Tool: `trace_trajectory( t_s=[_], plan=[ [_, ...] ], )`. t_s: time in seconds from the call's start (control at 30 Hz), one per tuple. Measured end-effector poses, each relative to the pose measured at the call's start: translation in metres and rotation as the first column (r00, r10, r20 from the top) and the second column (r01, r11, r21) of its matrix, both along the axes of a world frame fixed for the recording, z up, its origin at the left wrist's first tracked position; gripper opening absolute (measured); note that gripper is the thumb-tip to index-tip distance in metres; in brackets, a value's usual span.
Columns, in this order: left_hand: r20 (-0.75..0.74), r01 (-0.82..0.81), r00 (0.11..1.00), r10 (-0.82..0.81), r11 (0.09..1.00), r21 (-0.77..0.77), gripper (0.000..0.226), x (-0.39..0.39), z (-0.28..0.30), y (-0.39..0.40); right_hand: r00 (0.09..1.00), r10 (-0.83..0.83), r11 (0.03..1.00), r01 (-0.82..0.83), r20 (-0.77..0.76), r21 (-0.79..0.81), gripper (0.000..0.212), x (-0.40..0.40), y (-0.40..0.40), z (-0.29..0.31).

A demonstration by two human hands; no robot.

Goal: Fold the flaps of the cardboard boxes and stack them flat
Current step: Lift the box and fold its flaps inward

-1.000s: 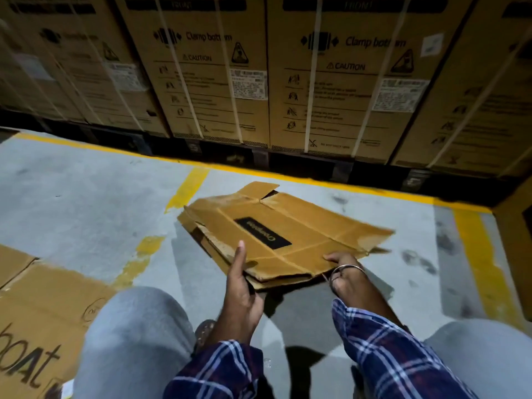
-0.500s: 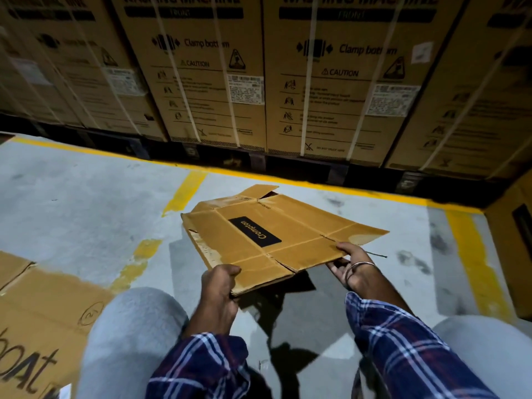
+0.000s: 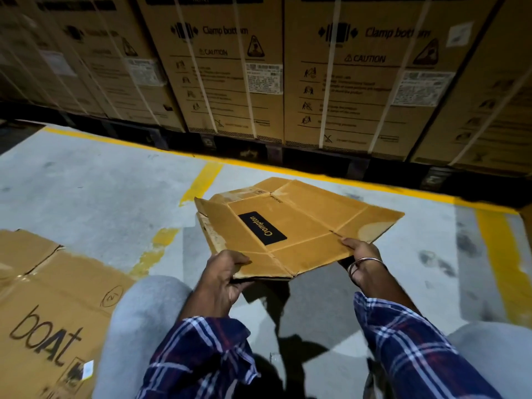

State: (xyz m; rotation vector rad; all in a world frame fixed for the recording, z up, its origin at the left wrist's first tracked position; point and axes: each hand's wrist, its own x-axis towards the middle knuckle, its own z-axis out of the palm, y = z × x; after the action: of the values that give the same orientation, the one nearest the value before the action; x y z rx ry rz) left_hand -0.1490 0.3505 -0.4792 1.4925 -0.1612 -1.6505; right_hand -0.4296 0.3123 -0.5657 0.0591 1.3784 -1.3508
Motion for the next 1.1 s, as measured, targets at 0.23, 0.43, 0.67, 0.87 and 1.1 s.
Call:
trace_trajectory(
  t_s=[0.23, 0.43, 0.67, 0.87, 1.1],
  plan=[
    [-0.15, -0.079, 0.987, 0.053, 0.981, -0.176, 0.031, 0.048, 0.053, -0.029, 0.998, 0.02, 0.984, -0.009, 0.062, -0.175, 0.048, 0.034, -0.03, 0.048],
    [-0.131, -0.165, 0.983, 0.13, 0.936, -0.31, 0.017, 0.146, 0.098, -0.014, 0.977, 0.193, 0.939, -0.156, 0.094, -0.308, 0.04, 0.133, -0.061, 0.106],
    [-0.11, -0.421, 0.905, 0.412, 0.822, -0.385, 0.013, 0.292, 0.118, 0.058, 0.838, 0.526, 0.829, -0.465, 0.147, -0.311, 0.019, 0.31, -0.068, 0.164],
    [-0.057, -0.605, 0.768, 0.638, 0.694, -0.389, 0.024, 0.379, 0.089, 0.178, 0.646, 0.738, 0.674, -0.694, 0.196, -0.254, 0.009, 0.457, -0.012, 0.151],
    [-0.004, -0.801, 0.578, 0.816, 0.567, -0.189, 0.061, 0.429, -0.028, 0.263, 0.588, 0.773, 0.583, -0.806, 0.237, 0.097, 0.009, 0.502, 0.089, 0.033]
  ],
)
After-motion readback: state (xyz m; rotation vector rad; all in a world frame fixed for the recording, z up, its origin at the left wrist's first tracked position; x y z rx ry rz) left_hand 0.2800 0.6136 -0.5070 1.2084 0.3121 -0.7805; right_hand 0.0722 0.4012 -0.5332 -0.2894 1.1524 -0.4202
